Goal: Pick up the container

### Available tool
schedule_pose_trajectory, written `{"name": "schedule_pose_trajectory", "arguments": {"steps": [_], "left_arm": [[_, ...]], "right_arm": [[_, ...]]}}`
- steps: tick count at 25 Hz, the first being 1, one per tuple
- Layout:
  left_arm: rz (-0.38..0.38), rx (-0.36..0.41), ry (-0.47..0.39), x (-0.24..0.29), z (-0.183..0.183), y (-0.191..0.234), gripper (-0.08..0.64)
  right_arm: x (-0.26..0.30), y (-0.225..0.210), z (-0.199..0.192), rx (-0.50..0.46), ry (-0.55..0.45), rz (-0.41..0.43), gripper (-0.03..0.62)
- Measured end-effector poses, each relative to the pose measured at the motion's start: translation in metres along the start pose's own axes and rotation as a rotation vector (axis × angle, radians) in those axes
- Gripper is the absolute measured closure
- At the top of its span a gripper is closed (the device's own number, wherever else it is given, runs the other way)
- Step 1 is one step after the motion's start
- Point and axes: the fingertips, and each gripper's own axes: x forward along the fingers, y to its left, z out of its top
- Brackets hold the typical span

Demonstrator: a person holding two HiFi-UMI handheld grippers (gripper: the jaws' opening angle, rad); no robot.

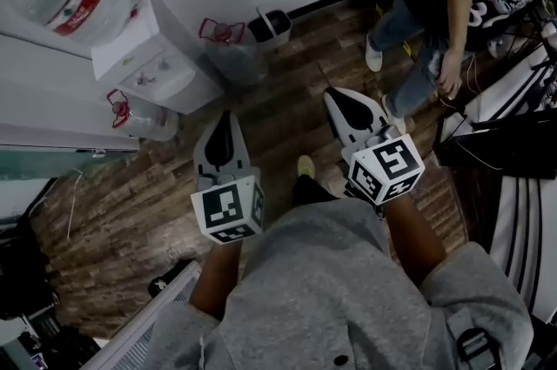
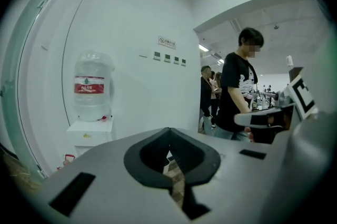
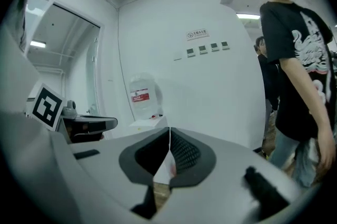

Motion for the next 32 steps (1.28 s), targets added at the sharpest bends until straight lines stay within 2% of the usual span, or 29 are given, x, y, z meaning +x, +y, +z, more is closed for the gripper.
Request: {"name": "schedule_pose_trajectory", "arguments": {"steps": [8,17,24,32], "left_arm": [[0.025,0.017,0.005,0.047,0.017,-0.012,0.546],[0.029,0.041,-0.013,0.06,0.035,-0.016,0.546],[0.001,0.039,-0.024,0.08,0.033,-0.012,0.546],[-0.03,0.027,-0.022,0.135,0.043,0.005,0.546]], "right_arm": [[0.03,-0.041,0.022,-0.01,-0.022,0.016,0.567],[0.043,-0.058,0.027,0.018,-0.037,0.013,0.567],[0.055,-0.054,0.025,-0.038,-0.025,0.013,0.566],[0.101,-0.079,0.034,-0.037,-0.012,-0.014,0.566]]}}
